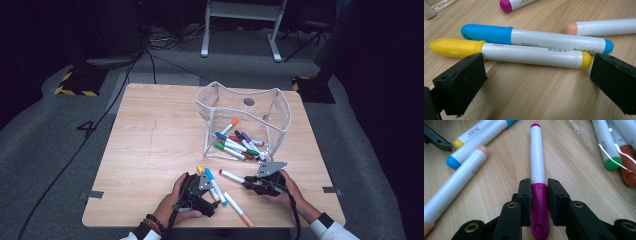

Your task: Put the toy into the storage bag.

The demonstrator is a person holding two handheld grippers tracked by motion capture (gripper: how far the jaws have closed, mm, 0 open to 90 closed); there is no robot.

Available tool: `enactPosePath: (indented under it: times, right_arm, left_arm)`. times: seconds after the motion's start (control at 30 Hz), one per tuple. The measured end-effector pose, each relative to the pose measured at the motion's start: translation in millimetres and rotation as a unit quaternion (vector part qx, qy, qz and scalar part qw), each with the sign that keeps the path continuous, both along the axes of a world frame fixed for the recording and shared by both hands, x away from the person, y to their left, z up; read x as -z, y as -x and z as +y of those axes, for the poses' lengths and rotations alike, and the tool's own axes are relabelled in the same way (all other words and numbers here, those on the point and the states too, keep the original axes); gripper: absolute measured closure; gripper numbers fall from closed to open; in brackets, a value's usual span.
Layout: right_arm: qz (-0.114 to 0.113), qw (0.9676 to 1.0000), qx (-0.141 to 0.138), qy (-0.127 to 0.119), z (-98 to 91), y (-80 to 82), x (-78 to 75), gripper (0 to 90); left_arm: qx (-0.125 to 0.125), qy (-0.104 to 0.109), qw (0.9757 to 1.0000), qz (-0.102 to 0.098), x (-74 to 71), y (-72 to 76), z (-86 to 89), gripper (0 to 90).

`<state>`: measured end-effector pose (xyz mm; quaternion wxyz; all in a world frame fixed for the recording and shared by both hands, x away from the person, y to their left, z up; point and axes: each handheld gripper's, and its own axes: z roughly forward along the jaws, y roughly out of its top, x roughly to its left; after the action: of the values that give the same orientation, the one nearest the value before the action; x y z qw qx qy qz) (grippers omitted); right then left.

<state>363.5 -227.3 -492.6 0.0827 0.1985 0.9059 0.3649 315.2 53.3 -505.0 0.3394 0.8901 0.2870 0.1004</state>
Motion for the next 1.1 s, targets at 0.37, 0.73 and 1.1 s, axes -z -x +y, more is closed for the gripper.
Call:
enactPosePath:
  times: [0.37,0.73,1.1]
  right_arm:
    - [-0.01,0.9998,-0.007,-0.016,-23.8,-0.2,-16.0,74.5]
    - [-0.066,0.9964,-0.027,-0.046,-33.8,6.5,-72.5,74.5]
    - [-0.13,0.9888,-0.034,-0.064,-37.2,3.0,-144.6,74.5]
  left_arm:
    - [0.0,0.0,1.0,0.0,0.0,-0.1,0.0,0.5]
    - [0.0,0.0,1.0,0.0,0.0,-0.1,0.0,0.4]
    - [0.0,0.0,1.0,0.0,0.0,-0.1,0.1,0.5]
